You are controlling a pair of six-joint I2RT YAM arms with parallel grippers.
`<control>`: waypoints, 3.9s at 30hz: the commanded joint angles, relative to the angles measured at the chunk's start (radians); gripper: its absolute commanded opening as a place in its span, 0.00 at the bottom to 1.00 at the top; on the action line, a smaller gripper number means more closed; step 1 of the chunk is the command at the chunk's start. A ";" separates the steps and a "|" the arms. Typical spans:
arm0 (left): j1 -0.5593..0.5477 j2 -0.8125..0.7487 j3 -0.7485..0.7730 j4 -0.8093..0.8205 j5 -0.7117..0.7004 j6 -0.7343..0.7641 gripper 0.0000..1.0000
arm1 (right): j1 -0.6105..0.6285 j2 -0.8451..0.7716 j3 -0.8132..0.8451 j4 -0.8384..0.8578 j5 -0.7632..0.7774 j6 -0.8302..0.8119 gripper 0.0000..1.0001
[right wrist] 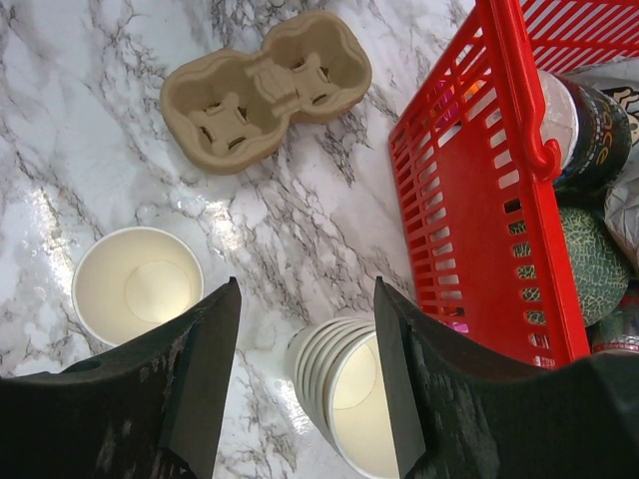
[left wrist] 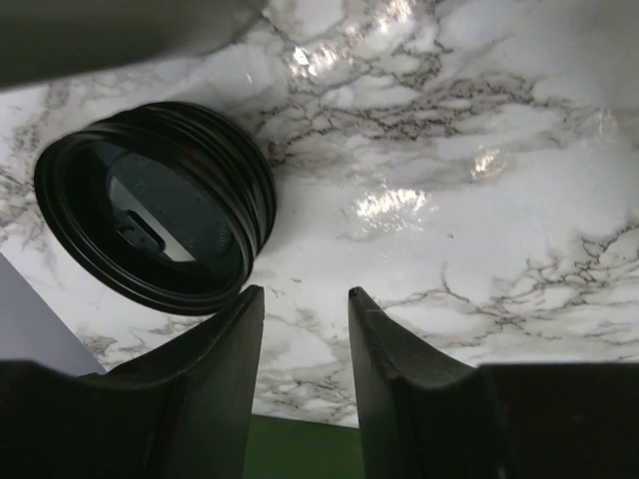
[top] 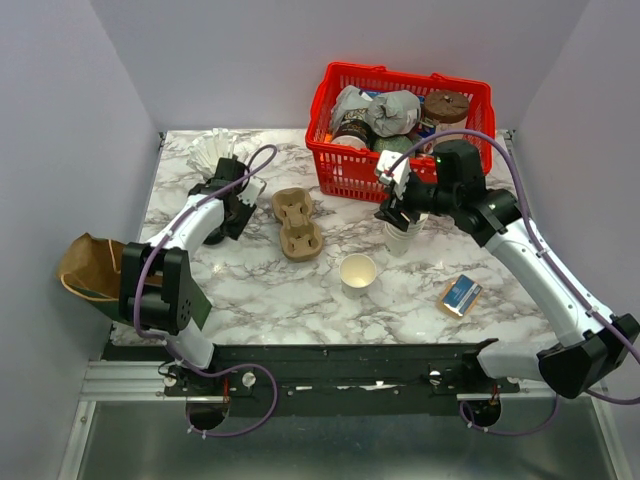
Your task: Pack the takeout coffee
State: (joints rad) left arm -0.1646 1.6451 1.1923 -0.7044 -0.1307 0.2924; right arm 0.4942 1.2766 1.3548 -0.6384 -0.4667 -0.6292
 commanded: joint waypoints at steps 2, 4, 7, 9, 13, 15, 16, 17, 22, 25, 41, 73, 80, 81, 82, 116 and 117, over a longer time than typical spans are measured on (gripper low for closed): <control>0.020 -0.022 0.006 0.108 -0.021 0.016 0.47 | 0.003 0.013 0.032 -0.014 -0.020 -0.006 0.64; 0.025 -0.013 0.007 0.114 -0.032 0.013 0.46 | 0.001 0.013 0.030 -0.017 -0.020 -0.009 0.64; 0.031 0.010 0.023 0.120 -0.038 0.002 0.46 | 0.001 0.015 0.032 -0.020 -0.018 -0.010 0.64; 0.033 0.021 0.026 0.132 -0.040 0.002 0.45 | 0.001 0.018 0.033 -0.026 -0.020 -0.015 0.64; 0.043 0.048 0.044 0.121 -0.033 -0.004 0.40 | 0.003 0.020 0.035 -0.030 -0.007 -0.024 0.64; 0.050 0.056 0.049 0.118 -0.024 -0.007 0.38 | 0.001 0.020 0.032 -0.033 -0.006 -0.029 0.64; 0.056 0.059 0.050 0.118 -0.020 -0.009 0.37 | 0.001 0.018 0.029 -0.033 -0.004 -0.030 0.64; 0.059 0.061 0.053 0.112 -0.014 -0.007 0.35 | 0.001 0.018 0.029 -0.033 -0.006 -0.029 0.64; 0.080 0.078 0.067 0.100 -0.004 -0.007 0.29 | 0.001 0.018 0.026 -0.033 -0.003 -0.035 0.64; 0.086 0.078 0.076 0.092 0.005 -0.006 0.25 | 0.003 0.020 0.023 -0.030 -0.004 -0.037 0.64; 0.096 0.078 0.087 0.053 0.042 -0.013 0.01 | 0.003 0.021 0.007 -0.015 -0.009 -0.035 0.64; 0.097 -0.018 0.145 -0.081 0.114 -0.007 0.00 | 0.003 0.024 -0.010 0.000 -0.030 -0.029 0.64; 0.096 0.004 0.148 -0.067 0.101 0.014 0.00 | 0.001 0.032 -0.005 0.000 -0.038 -0.029 0.64; 0.096 0.005 0.154 -0.076 0.114 0.016 0.00 | 0.001 0.030 -0.006 0.000 -0.036 -0.030 0.64; 0.096 0.010 0.162 -0.086 0.127 0.016 0.00 | 0.001 0.030 -0.006 0.000 -0.035 -0.029 0.64; -0.337 -0.507 -0.330 1.214 1.053 -0.803 0.00 | -0.172 -0.175 0.058 -0.119 -0.139 0.369 0.67; -0.349 -0.510 -0.353 1.215 1.043 -0.787 0.00 | -0.178 -0.178 0.044 -0.118 -0.119 0.352 0.67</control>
State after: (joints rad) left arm -0.4545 1.1549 0.9043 0.0441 0.9363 -0.2317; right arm 0.3298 1.1198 1.3964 -0.7025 -0.6075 -0.3286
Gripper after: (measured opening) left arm 0.007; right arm 0.670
